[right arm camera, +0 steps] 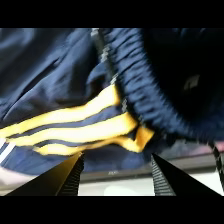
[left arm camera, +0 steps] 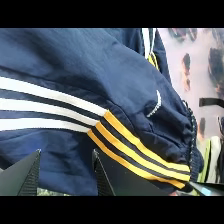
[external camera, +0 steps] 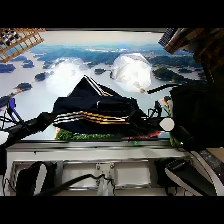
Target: Fold the clothes and pants, and hang the long-sleeved shirts on hangers.
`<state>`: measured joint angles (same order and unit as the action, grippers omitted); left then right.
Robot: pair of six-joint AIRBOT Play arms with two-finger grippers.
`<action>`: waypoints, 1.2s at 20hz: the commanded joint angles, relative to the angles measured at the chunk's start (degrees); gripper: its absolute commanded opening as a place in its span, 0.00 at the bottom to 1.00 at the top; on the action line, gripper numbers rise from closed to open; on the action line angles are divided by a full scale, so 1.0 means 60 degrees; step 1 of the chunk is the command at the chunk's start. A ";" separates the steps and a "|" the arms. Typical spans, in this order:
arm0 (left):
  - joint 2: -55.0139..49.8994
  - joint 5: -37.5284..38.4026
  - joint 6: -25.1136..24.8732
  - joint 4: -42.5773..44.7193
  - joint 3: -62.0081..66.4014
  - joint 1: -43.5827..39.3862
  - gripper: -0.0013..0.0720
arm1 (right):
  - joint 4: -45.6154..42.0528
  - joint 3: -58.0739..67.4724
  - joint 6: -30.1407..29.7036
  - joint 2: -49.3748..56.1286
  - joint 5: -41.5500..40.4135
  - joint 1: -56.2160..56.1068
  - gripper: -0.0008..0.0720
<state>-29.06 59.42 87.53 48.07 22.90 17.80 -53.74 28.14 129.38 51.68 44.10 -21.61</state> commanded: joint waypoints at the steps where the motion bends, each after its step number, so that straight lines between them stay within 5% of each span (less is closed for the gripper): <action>1: 0.0029 -0.0273 0.0022 0.0160 -0.0047 0.0007 0.47 | 0.0007 -0.0015 0.0248 0.0688 -0.0929 -0.0127 0.70; 5: -0.0240 -0.0368 0.0022 0.0484 -0.0047 0.0007 0.47 | 0.0117 0.0007 0.0612 0.0914 -0.1606 -0.0124 0.69; 16: -0.0586 -0.0313 0.0025 0.0477 -0.0047 0.0007 0.47 | -0.1111 0.0011 0.0481 0.0433 -0.0135 0.1177 0.60; 24: -0.0586 -0.0291 0.0025 0.0477 -0.0047 0.0007 0.47 | 0.0076 0.0015 -0.0077 0.0441 -0.0557 0.1268 0.60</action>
<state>-32.56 57.65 87.70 50.94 22.63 17.80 -55.55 28.16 129.43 54.39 41.98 -14.17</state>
